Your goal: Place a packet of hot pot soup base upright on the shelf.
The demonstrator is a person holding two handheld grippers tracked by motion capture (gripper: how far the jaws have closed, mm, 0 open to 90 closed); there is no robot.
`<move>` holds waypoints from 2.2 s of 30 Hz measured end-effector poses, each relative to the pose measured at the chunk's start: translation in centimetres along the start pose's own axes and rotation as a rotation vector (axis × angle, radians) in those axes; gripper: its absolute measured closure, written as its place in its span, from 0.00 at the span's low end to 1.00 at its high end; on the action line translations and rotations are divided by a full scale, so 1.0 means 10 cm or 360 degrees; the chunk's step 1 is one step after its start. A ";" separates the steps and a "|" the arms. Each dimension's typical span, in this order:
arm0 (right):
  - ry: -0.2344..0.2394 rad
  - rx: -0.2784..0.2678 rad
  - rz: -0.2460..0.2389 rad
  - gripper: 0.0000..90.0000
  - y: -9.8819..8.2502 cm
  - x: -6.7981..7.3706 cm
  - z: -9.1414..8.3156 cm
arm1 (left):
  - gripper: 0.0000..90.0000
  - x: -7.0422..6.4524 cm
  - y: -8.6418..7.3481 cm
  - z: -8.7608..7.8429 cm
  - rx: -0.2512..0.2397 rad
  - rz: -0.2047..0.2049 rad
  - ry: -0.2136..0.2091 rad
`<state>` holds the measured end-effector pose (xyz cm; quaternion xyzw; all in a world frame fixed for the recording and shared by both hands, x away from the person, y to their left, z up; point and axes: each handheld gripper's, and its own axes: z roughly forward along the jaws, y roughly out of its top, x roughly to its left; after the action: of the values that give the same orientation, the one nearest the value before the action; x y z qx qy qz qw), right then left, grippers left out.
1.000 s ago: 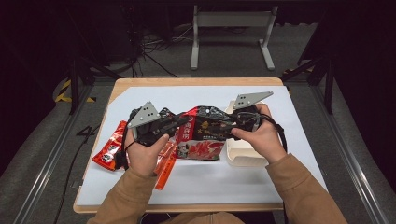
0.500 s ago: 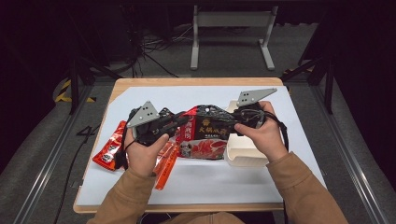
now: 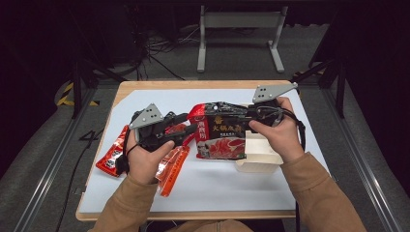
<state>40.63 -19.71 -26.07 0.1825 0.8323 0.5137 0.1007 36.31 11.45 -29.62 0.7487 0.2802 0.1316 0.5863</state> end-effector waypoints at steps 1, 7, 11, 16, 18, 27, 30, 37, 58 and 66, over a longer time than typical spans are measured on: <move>-0.0009 -0.0003 -0.0002 0.88 0.01 -0.01 -0.01 | 0.47 0.00 0.00 0.00 0.0009 0.0002 0.0005; -0.0060 -0.0063 -0.0029 0.88 0.08 -0.09 -0.13 | 0.36 0.02 0.02 -0.05 0.0018 0.0020 0.0040; -0.0092 -0.0083 -0.0045 0.88 0.11 -0.16 -0.18 | 0.35 0.06 0.01 -0.07 0.0034 0.0009 0.0045; -0.0153 -0.0099 -0.0046 0.88 0.16 -0.28 -0.27 | 0.33 0.10 -0.01 -0.13 0.0046 -0.0007 0.0076; -0.0161 -0.0104 -0.0049 0.88 0.17 -0.30 -0.28 | 0.33 0.12 -0.01 -0.16 0.0045 -0.0010 0.0087; -0.0200 -0.0117 -0.0091 0.88 0.24 -0.46 -0.35 | 0.31 0.20 -0.03 -0.32 0.0018 -0.0052 0.0137; -0.0214 -0.0129 -0.0101 0.88 0.26 -0.50 -0.38 | 0.30 0.21 -0.05 -0.37 0.0035 -0.0034 0.0196; -0.0258 -0.0148 -0.0120 0.88 0.30 -0.62 -0.42 | 0.29 0.25 -0.07 -0.43 0.0052 -0.0043 0.0222; -0.0429 -0.0223 -0.0097 0.88 0.19 -1.06 -0.54 | 0.24 0.37 -0.10 -0.37 0.0098 -0.0085 0.0198; -0.0493 -0.0186 -0.0060 0.88 0.06 -1.24 -0.52 | 0.24 0.39 -0.12 -0.38 0.0094 -0.0097 0.0199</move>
<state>50.24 -28.79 -23.47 0.2377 0.7787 0.5251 0.2478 37.18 16.89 -30.19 0.7470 0.3428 0.1519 0.5489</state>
